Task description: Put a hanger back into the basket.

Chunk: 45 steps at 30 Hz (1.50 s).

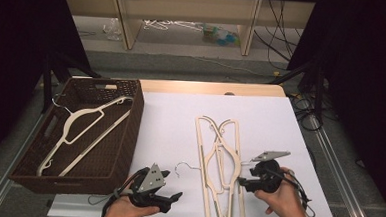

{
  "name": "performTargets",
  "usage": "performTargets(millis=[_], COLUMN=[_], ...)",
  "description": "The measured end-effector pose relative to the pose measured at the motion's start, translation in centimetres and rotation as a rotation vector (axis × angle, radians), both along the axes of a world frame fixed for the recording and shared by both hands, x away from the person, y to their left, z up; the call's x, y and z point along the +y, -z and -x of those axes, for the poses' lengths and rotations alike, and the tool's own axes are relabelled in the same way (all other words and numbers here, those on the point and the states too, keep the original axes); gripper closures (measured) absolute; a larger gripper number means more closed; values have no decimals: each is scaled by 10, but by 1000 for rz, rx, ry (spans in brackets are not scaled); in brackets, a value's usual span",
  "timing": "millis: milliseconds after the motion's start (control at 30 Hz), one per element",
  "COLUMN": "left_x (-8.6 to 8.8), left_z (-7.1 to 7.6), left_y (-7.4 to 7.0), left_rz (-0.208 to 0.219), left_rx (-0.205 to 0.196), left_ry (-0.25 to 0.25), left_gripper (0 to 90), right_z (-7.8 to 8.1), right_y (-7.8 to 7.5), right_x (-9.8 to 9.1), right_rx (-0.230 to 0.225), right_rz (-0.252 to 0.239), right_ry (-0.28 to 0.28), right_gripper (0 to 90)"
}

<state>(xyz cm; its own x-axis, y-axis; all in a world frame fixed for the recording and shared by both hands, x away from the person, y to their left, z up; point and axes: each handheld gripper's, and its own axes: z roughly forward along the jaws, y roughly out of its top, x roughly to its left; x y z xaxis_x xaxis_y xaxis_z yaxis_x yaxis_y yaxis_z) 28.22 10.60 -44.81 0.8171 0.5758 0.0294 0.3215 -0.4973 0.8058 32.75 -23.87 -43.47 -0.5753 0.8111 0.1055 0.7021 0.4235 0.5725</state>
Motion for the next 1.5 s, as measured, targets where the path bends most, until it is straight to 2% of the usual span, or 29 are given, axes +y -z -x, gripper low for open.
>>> performTargets(millis=[67,100,133,167,200,233,267,300,333,367,467,500,533,567,633,667,933,1033,1133,1167,1233,1300,1400,1433,1500], left_x=[1,1,2,3,3,5,6,6,6,6,7,8,8,6,6,5,5,5,5,5,5,4,4,4,4], left_z=[0,1,1,2,2,3,3,4,4,4,4,4,4,5,5,4,5,5,4,4,4,4,4,4,4], left_y=[0,0,-1,-2,-1,-2,-3,-3,-2,-1,-1,-2,-2,-1,-1,0,0,1,1,0,0,1,1,1,1], left_rz=[-3,10,4,2,31,16,10,11,29,39,28,-9,-7,14,17,16,18,16,4,2,-6,8,-1,0,0], left_rx=[-12,-3,-10,-6,9,-12,-2,-5,-2,-8,-13,-11,-7,-11,4,-10,-8,0,-10,2,-3,1,-1,0,1], left_ry=[0,2,-8,-10,-15,-19,-16,-18,-27,-29,-32,-19,-15,-17,-5,-9,-13,-10,-14,-10,-10,-10,-7,-6,-4], left_gripper=[259,259,258,256,254,252,251,250,250,249,247,247,247,247,246,246,245,245,245,245,246,245,245,245,245], right_z=[8,10,12,13,15,17,18,20,21,23,23,24,24,24,23,24,23,23,22,22,21,18,18,16,15], right_y=[4,6,7,10,12,15,17,18,20,20,27,27,27,27,29,30,32,32,32,32,32,32,31,31,31], right_x=[9,12,15,17,21,25,28,30,32,36,39,39,40,40,42,43,47,48,48,49,49,46,44,42,41], right_rx=[22,23,23,17,13,14,20,47,52,90,86,88,85,85,89,93,106,94,98,97,100,106,123,106,105], right_rz=[0,1,6,18,21,28,37,48,51,62,81,81,84,84,85,87,97,122,123,132,124,111,105,111,110], right_ry=[1,-5,-8,-36,-55,-72,-86,-92,-94,-79,-105,-102,-100,-99,-105,-104,-94,-90,-91,-91,-88,-83,-70,-89,-90], right_gripper=[392,382,371,364,361,360,360,365,370,376,408,420,434,446,461,459,450,506,515,523,532,572,640,660,698])
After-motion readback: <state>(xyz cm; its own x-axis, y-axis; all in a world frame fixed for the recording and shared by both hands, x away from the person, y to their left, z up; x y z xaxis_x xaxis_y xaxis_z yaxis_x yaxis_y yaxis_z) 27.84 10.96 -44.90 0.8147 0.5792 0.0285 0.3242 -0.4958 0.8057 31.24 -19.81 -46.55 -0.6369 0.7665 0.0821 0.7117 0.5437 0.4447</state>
